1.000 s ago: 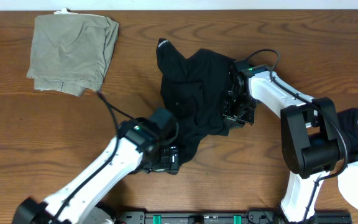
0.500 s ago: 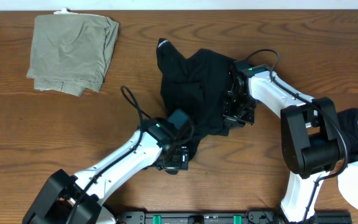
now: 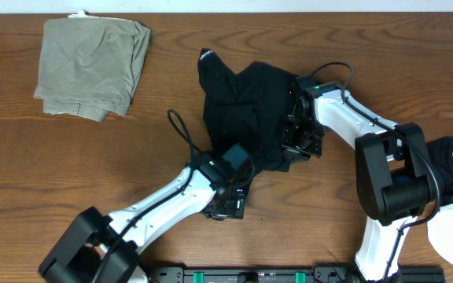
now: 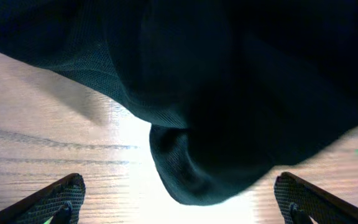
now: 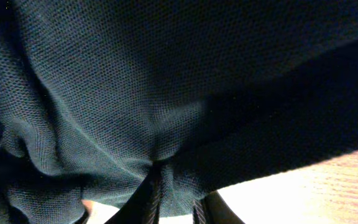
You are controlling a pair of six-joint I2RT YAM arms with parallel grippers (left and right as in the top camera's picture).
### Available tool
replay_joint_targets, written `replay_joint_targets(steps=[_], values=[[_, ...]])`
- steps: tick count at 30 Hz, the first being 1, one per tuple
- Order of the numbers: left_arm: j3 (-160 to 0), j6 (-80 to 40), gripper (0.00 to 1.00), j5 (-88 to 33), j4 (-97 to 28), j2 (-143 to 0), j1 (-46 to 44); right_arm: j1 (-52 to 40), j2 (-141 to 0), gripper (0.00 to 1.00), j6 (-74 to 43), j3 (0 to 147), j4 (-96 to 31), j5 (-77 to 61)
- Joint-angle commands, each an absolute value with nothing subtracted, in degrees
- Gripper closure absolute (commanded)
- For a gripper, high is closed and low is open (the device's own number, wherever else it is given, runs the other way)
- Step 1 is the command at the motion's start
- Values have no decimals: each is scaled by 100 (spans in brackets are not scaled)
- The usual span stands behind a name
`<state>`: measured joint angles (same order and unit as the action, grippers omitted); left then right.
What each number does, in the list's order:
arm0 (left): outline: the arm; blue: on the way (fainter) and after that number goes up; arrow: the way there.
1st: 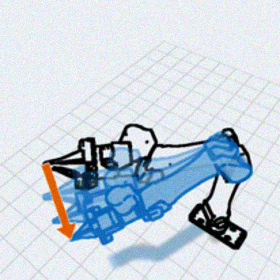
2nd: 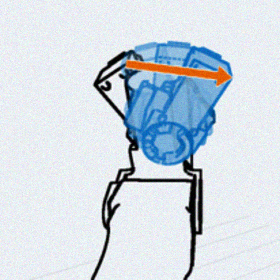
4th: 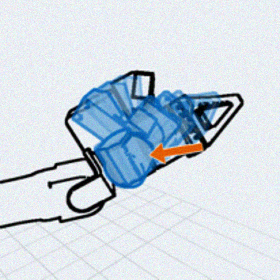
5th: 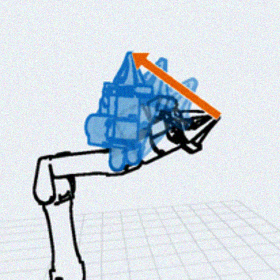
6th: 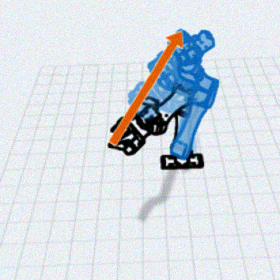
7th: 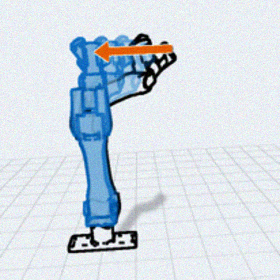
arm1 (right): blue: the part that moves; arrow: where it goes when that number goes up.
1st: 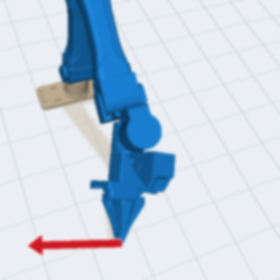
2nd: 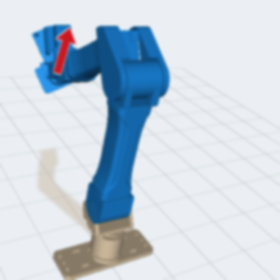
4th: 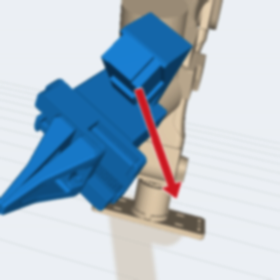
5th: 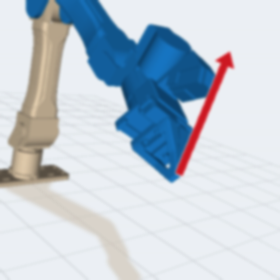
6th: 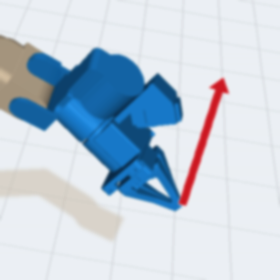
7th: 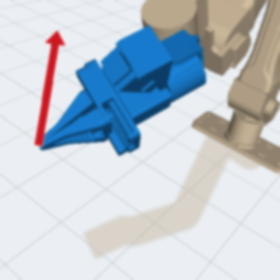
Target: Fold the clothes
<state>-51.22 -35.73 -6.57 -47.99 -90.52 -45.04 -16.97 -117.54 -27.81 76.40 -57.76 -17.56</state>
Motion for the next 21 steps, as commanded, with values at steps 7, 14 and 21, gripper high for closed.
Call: replay_joint_targets(steps=[7, 14, 21], values=[[-5096, -3610, 8, -486, -4786, -9378, -4508, -1645, -11915, 83, -2692, 7570, -5747, -1614], [-5096, -3607, 30, -486, -4685, -9378, -4508, -1645, -11915, 83, -2692, 7570, -5765, -1614], [-5096, -3605, 54, -491, -4626, -9378, -4510, -1645, -11915, 83, -2692, 7570, -5789, -1621]])
